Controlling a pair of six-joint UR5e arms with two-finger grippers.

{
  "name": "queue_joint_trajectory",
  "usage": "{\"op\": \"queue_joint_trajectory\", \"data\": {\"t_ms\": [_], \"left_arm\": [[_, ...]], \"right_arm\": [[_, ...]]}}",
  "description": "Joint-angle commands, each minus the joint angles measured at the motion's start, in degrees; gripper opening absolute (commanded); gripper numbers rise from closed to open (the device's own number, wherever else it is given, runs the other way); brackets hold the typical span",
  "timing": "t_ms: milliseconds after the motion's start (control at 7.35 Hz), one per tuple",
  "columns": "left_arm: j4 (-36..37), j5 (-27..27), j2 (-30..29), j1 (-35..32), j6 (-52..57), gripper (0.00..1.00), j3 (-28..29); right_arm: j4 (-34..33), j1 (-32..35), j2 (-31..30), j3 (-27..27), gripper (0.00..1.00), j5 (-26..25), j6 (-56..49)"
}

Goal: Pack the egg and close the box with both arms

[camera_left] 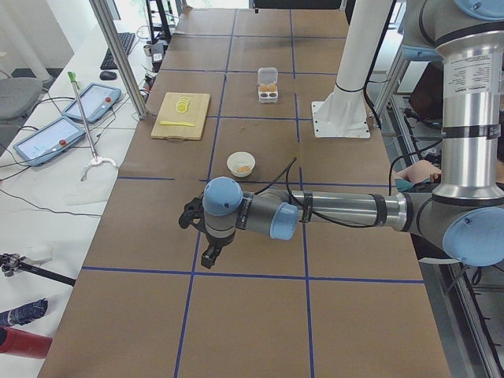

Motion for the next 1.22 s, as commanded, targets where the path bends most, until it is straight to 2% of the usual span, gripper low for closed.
{"op": "queue_joint_trajectory", "data": {"t_ms": [0, 136, 408, 680, 953, 1089], "left_arm": [[-8.70, 0.15, -2.27, 1.66, -0.37, 1.00, 0.07], [-12.57, 0.41, -2.55, 1.75, -0.37, 1.00, 0.16], [-26.94, 0.41, -3.77, 1.83, -0.72, 1.00, 1.12], [-31.39, -2.38, -5.97, 2.71, -16.64, 1.00, 1.13], [-44.97, -2.40, -6.07, 10.23, -20.20, 1.00, 1.48], [-44.95, -1.79, -6.24, 17.67, -29.11, 1.00, 0.70]], "right_arm": [[0.81, -0.04, 2.08, 0.41, 1.00, 1.05, 0.12], [0.82, -0.04, 3.66, 0.41, 1.00, 0.70, 0.03], [0.99, -0.04, 5.95, 0.24, 1.00, 0.52, 0.12], [2.74, 0.04, 6.40, 0.07, 1.00, 0.61, 0.20], [2.75, 0.04, 6.40, 0.41, 1.00, 0.96, 2.21], [3.01, 0.04, 6.40, 1.02, 1.00, 0.87, 2.31]]}}
